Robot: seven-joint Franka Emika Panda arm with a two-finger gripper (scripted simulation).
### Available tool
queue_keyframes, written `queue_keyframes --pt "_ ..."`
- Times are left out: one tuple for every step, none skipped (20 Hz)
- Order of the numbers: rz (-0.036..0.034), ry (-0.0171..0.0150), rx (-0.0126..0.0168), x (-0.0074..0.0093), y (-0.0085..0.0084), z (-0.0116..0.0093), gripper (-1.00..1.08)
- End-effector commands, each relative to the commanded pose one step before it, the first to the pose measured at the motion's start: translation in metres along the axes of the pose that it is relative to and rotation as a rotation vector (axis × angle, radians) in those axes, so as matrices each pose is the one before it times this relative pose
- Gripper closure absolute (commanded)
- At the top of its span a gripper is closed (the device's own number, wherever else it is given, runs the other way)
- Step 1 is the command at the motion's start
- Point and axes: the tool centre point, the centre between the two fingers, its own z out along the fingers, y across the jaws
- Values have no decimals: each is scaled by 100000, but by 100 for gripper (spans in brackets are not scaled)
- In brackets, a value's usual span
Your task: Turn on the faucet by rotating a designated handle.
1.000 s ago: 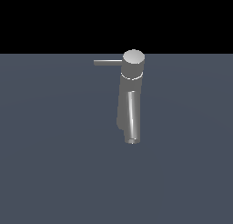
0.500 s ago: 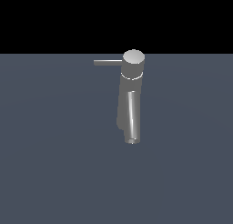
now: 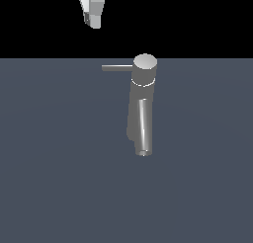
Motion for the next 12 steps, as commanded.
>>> queue_keyframes --pt "6196 1925 2001 417 -565 991 108" --pt "2414 755 764 163 -230 397 108" --pt "2422 756 768 164 -231 398 108" --pt "2431 758 772 165 -234 400 108" --pt "2443 761 777 167 -236 402 108" --pt "2457 764 783 168 -239 405 108" --pt "2476 769 790 170 -242 408 108" --pt "2496 774 797 172 -245 411 108" --pt "2519 780 805 174 -249 415 108" --pt "2528 782 808 176 -251 416 108" --pt "2464 761 788 173 -246 406 108" --pt "2390 738 763 168 -240 394 108"
